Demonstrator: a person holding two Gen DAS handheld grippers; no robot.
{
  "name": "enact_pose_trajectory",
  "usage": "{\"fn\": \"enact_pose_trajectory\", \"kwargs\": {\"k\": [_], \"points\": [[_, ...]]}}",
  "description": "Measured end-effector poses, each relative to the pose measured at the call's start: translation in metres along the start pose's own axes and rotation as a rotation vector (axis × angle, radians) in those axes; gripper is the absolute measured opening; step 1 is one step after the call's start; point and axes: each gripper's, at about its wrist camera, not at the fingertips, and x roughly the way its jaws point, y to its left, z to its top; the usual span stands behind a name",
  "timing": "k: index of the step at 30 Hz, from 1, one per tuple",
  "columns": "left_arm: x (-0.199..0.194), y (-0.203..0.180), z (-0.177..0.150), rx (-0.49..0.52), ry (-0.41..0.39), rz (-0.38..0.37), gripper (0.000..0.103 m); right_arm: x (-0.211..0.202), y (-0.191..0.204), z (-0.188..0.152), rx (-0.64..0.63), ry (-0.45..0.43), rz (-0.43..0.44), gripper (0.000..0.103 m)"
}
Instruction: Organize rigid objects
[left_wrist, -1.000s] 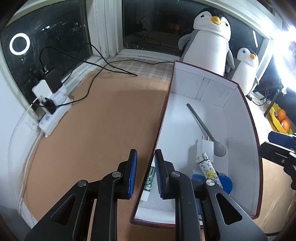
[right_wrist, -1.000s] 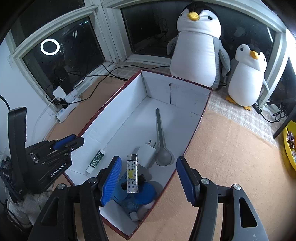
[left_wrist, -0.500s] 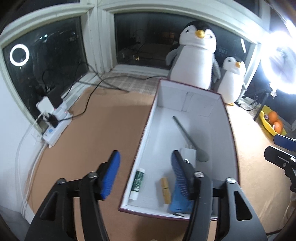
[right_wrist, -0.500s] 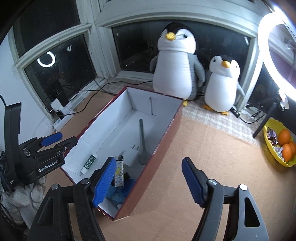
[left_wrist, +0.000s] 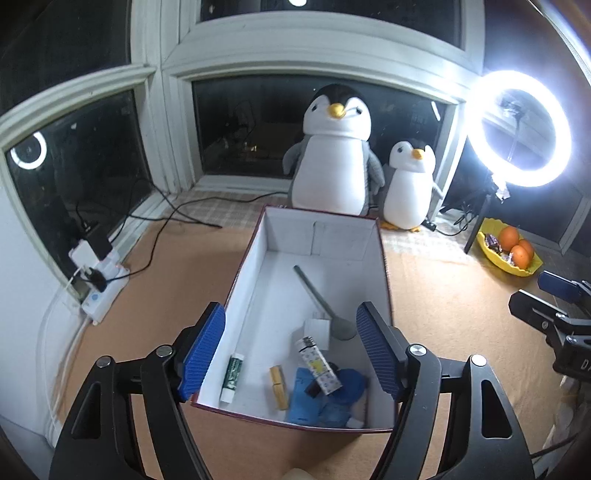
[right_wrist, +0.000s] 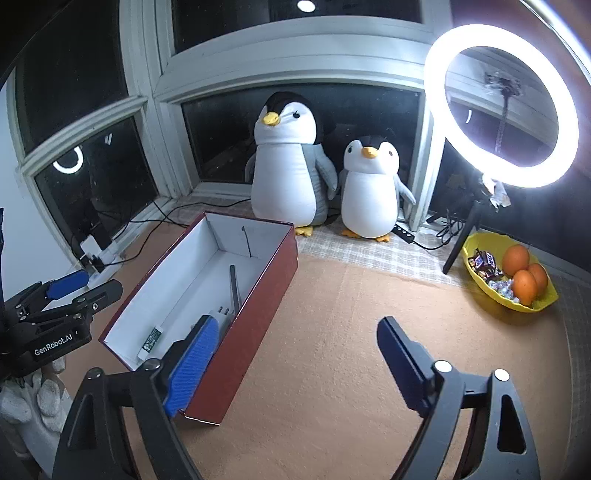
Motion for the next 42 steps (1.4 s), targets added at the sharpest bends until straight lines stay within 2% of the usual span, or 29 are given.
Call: {"fn": "enact_pose_trajectory", "kwargs": {"k": [2, 9, 23, 42], "points": [[-0.004, -0.005, -0.001, 0.012, -0.011, 0.000, 0.079, -0.007, -0.004, -0.002, 0.027, -0.018, 0.006, 0.090], [-0.013, -0.016, -0.007, 0.027, -0.005, -0.002, 0.079, -0.020, -0.008, -0.011, 0.063, -0.038, -0.005, 0.092], [-0.021, -0.015, -0.009, 0.016, -0.012, 0.010, 0.080, -0.028, 0.004, -0.016, 0.020, -0.048, -0.029, 0.092], [-0.022, -0.015, -0.009, 0.017, -0.009, 0.011, 0.080, -0.024, 0.002, -0.018, 0.033, -0.031, -0.024, 0.093]]}}
